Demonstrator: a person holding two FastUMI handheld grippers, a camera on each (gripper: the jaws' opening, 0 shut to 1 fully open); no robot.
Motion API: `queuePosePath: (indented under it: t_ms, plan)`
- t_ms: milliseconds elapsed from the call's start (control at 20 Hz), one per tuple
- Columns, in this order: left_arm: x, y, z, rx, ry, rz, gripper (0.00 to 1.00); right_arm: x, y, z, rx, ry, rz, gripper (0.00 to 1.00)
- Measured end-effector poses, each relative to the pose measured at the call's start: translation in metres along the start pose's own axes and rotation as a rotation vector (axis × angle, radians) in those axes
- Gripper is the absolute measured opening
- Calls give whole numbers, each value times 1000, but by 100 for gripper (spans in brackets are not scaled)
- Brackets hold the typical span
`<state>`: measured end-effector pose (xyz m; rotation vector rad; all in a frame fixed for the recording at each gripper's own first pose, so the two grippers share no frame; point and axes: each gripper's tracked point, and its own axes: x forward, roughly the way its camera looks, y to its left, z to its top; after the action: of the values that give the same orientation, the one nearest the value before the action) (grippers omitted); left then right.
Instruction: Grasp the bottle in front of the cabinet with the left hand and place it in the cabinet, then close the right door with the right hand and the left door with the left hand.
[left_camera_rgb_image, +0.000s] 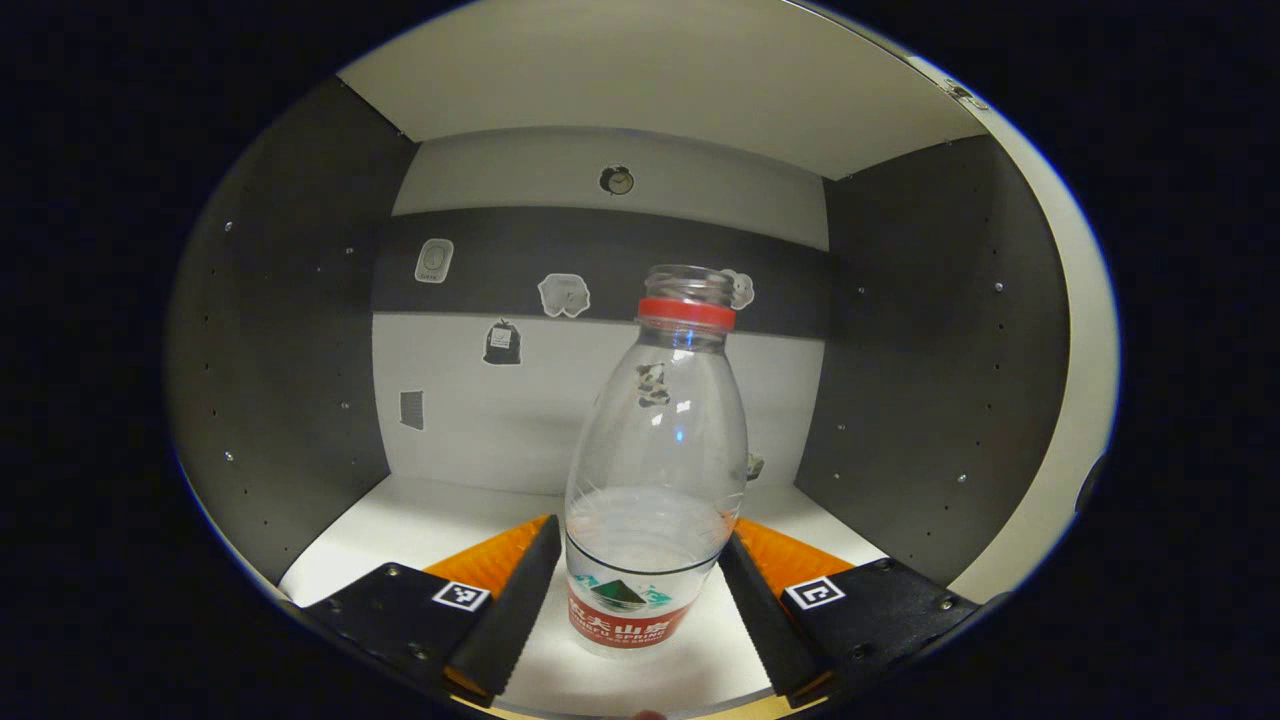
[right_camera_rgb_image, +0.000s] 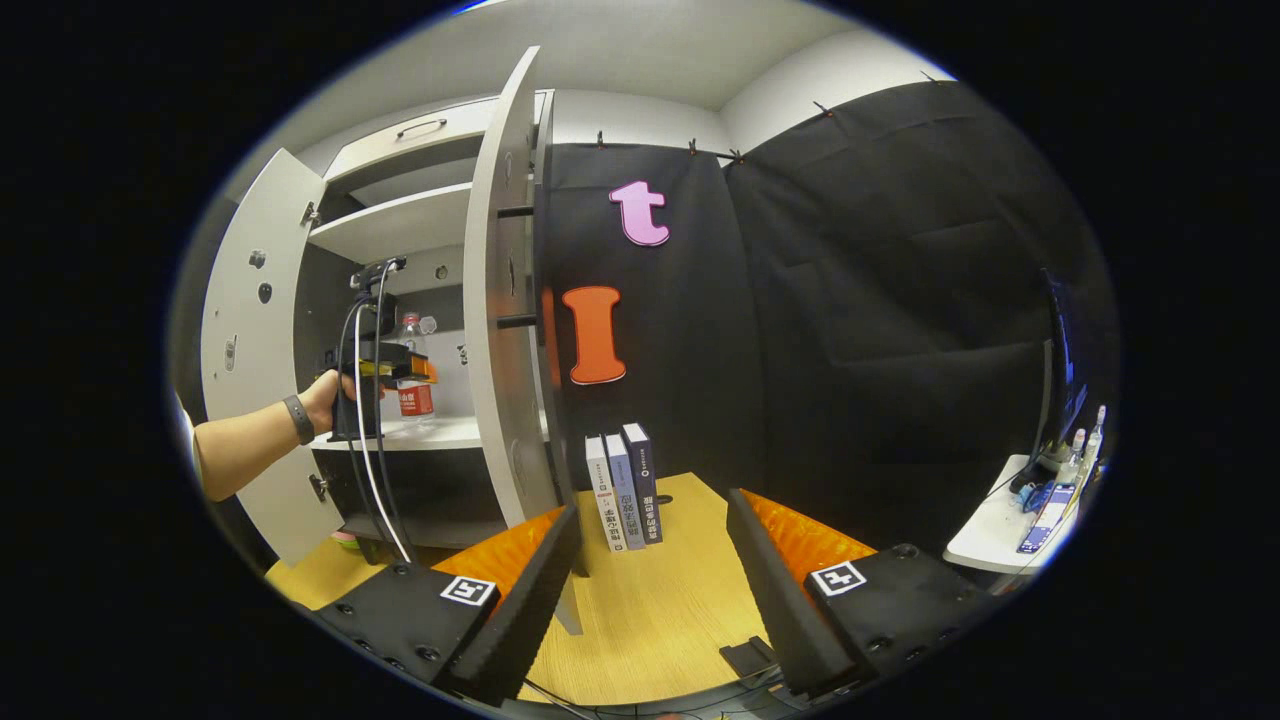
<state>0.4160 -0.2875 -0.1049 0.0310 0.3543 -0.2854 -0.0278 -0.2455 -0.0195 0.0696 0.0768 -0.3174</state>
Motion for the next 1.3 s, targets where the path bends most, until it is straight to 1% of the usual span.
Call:
queuePosePath:
  t_ms: [50, 150, 250, 300, 450, 550, 600, 650, 700, 750, 800, 850, 950, 1100, 1200, 1300]
  plan:
    - [-3, -3, 6, -7, -25, -11, 95, 0, 0, 0, 0, 1, 0, 98]
    - [-12, -7, 25, -17, -89, -21, 95, 0, -1, -2, 3, 6, 3, 98]
    - [-23, -2, 45, -28, -161, -4, 95, 0, 0, -3, 5, 6, 8, 98]
    - [-32, -3, 58, -37, -200, 0, 96, 0, 1, -2, 8, 3, 13, 98]
    - [-71, -7, 96, -66, -295, -12, 96, -1, 3, -1, 13, -8, 30, 98]
    - [-96, -9, 117, -79, -360, -25, 94, 0, 5, 0, 13, -9, 42, 98]
    - [-113, -12, 128, -80, -387, -28, 92, 1, 6, -1, 14, -8, 51, 98]
    - [-133, -13, 136, -80, -407, -30, 94, 2, 9, -1, 17, -8, 63, 98]
    - [-151, -13, 140, -84, -418, -28, 92, 4, 12, -1, 22, -10, 76, 98]
    - [-166, -12, 139, -91, -424, -27, 94, 5, 14, 1, 27, -13, 93, 98]
    - [-179, -12, 137, -98, -423, -27, 92, 7, 16, 2, 32, -15, 109, 98]
    - [-193, -12, 130, -107, -419, -23, 94, 10, 21, 4, 31, -18, 129, 98]
    - [-219, -10, 119, -105, -420, -15, 94, 14, 30, 4, 17, -13, 177, 98]
    - [-261, 5, 88, -63, -419, 76, 94, 16, 42, 9, 0, -21, 245, 98]
    - [-289, 6, 58, -62, -419, 119, 94, 16, 48, 9, -13, -25, 283, 98]
    - [-314, 4, 22, -71, -393, 156, 94, 14, 54, 4, -17, -10, 321, 98]
